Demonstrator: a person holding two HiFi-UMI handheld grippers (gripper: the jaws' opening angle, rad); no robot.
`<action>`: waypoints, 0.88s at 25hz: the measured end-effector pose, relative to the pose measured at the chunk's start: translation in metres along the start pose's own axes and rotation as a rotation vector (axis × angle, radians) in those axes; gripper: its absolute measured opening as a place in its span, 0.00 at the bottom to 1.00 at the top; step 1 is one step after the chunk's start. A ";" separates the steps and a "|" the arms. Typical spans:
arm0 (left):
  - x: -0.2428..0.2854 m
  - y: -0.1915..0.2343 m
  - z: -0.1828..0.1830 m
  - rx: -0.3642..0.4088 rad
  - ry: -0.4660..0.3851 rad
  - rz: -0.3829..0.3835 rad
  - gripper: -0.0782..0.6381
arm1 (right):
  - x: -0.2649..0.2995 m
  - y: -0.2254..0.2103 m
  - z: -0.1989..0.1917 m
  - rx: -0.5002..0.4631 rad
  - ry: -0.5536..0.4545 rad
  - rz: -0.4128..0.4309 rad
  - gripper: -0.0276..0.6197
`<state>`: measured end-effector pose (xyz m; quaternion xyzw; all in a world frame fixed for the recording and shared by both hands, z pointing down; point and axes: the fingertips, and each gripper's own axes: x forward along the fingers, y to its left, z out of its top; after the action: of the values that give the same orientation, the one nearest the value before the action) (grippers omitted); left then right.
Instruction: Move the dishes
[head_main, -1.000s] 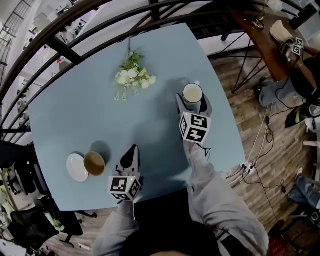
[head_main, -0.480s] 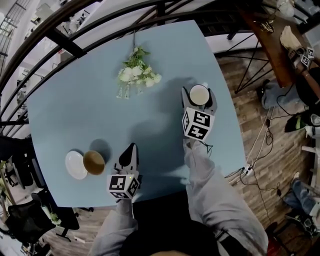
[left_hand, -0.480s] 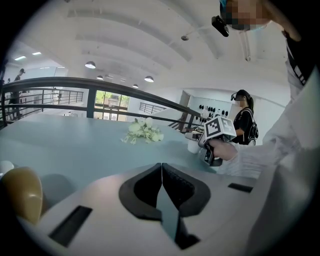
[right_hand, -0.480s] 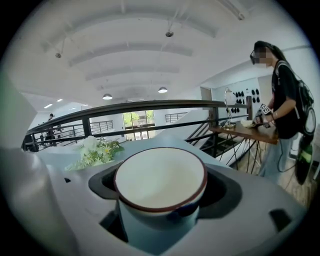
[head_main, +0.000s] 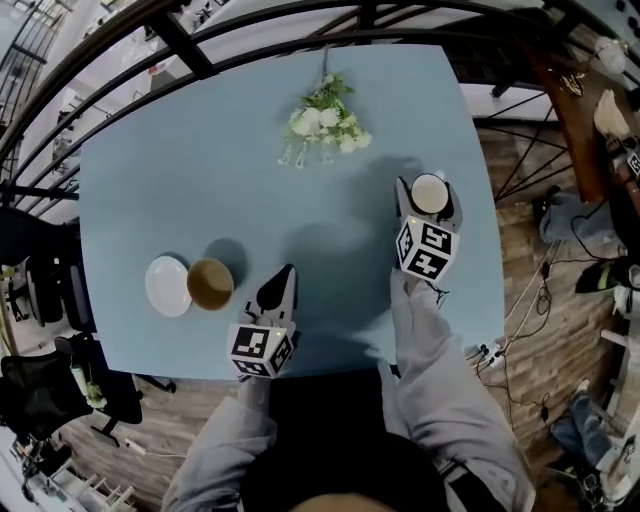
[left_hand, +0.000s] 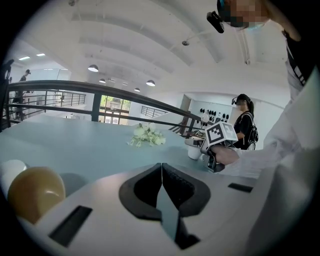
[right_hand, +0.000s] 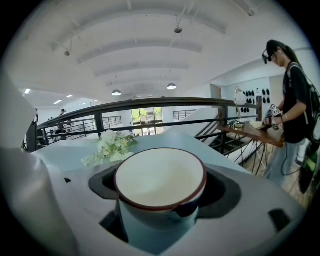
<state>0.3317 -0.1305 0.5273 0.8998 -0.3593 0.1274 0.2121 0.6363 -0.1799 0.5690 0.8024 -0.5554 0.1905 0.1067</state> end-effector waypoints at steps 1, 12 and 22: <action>-0.006 0.002 0.000 0.000 -0.005 0.002 0.13 | -0.005 0.007 -0.001 -0.006 0.000 0.010 0.71; -0.090 0.031 0.012 0.012 -0.059 -0.008 0.13 | -0.085 0.101 -0.005 -0.046 0.009 0.144 0.71; -0.155 0.077 0.003 -0.030 -0.109 0.072 0.13 | -0.134 0.192 -0.023 -0.073 0.035 0.315 0.71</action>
<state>0.1680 -0.0900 0.4879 0.8887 -0.4043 0.0801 0.2009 0.4118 -0.1258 0.5249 0.6977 -0.6788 0.1986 0.1141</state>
